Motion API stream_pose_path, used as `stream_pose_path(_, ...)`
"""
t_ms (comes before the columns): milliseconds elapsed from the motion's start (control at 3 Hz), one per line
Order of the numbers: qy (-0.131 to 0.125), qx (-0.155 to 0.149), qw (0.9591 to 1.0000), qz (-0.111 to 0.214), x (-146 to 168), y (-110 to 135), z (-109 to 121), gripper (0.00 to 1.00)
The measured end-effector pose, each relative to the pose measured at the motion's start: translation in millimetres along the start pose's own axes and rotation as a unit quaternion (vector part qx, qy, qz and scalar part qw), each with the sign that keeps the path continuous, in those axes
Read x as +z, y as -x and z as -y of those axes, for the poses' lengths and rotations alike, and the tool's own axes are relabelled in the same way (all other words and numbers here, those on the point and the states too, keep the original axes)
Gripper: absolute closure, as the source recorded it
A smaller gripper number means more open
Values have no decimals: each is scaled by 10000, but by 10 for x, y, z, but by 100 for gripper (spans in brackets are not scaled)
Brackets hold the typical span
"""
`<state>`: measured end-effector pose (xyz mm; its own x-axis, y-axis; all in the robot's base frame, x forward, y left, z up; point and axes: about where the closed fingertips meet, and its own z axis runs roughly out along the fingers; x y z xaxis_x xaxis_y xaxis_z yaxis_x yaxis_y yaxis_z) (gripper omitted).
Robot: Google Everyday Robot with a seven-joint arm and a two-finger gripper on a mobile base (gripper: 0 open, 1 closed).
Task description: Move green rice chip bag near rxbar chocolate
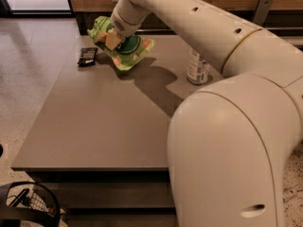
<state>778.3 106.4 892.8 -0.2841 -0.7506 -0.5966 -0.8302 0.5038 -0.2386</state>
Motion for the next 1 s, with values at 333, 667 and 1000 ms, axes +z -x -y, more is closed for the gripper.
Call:
stream_pose_path(333,17,-4,10000,-14,27,-6,-14,41)
stream_pose_path(667,42,-9,10000,-32,64,-13,-34,10)
stream_pose_path(1000,57,-12,10000,-44,87,-18,-47,0)
